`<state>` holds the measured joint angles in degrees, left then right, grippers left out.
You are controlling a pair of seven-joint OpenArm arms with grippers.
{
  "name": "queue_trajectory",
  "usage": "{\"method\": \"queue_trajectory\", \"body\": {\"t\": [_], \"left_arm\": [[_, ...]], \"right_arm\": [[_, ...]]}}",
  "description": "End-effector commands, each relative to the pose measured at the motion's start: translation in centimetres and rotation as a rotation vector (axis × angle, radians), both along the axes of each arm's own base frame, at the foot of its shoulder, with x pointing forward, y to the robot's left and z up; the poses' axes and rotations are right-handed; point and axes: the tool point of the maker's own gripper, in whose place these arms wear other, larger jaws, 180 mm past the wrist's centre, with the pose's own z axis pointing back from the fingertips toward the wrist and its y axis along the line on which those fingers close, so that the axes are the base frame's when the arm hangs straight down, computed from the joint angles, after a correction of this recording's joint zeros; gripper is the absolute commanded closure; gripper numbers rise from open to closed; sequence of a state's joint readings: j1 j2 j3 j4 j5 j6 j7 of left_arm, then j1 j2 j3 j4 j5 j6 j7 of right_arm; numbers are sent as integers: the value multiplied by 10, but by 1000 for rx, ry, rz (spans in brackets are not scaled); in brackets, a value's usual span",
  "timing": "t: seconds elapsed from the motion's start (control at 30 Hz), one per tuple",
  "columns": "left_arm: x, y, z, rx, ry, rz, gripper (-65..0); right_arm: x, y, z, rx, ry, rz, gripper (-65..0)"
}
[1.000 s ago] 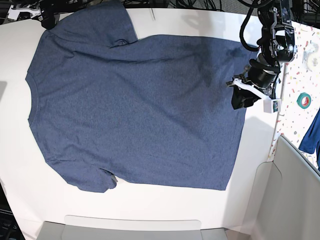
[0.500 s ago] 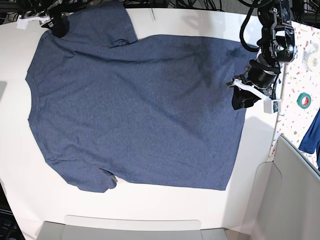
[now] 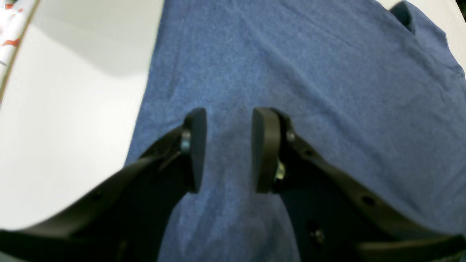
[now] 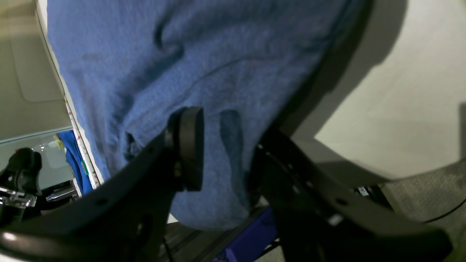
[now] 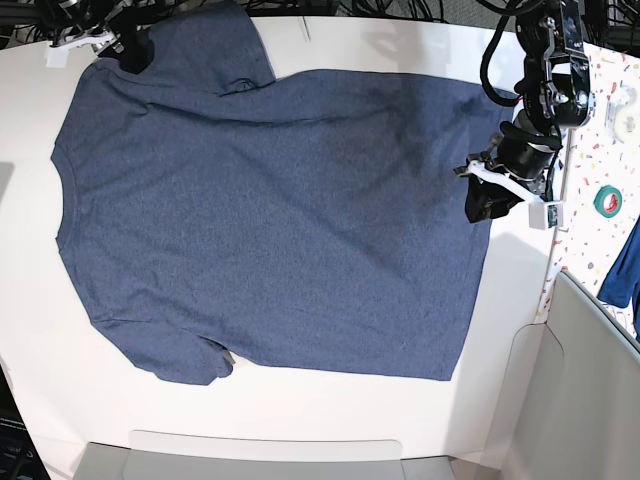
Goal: Layout the t-shirt on the table in an organized manner, then fold the t-shirt properly
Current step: 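Grasp the shoulder corner with the left gripper and the sleeve with the right, then lift and pull the shoulder corner and sleeve apart with both grippers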
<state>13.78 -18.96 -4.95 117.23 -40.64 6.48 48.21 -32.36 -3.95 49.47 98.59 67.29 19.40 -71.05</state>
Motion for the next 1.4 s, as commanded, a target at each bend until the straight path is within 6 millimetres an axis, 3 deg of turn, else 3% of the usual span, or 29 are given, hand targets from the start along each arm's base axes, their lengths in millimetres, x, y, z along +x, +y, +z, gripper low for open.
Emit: {"method": "queue_trajectory", "body": {"t": [0.0,0.33,0.4,0.47,0.57,0.7,0.93,1.17,1.37], "left_arm": [[7,3,14,10,-51,1,-211],[8,5,15,11,-54,5,-211],[9,15,19,14,-65,35,-211],[8,28,21,21,-72,72,-211],[6,51,27,39,-85,134,-211],[-16,81,18,65,-43,215,-212],[-69,109,-17,2,53,285,-248],[-116,120,-58,-327,246,348,-287],[-136,126,-81,-452,310,401,-288]], "right_arm": [[-30,4,-18,-20,156,65,-182],[-33,16,-23,-18,199,163,-177],[-30,22,-24,-12,199,197,-118],[-29,27,-25,-5,200,218,0],[-25,36,-26,3,196,261,0],[-24,37,-27,2,197,281,0],[-22,35,-26,-3,194,280,0],[-22,35,-26,-2,195,278,0],[-23,35,-27,-1,197,280,0]]}}
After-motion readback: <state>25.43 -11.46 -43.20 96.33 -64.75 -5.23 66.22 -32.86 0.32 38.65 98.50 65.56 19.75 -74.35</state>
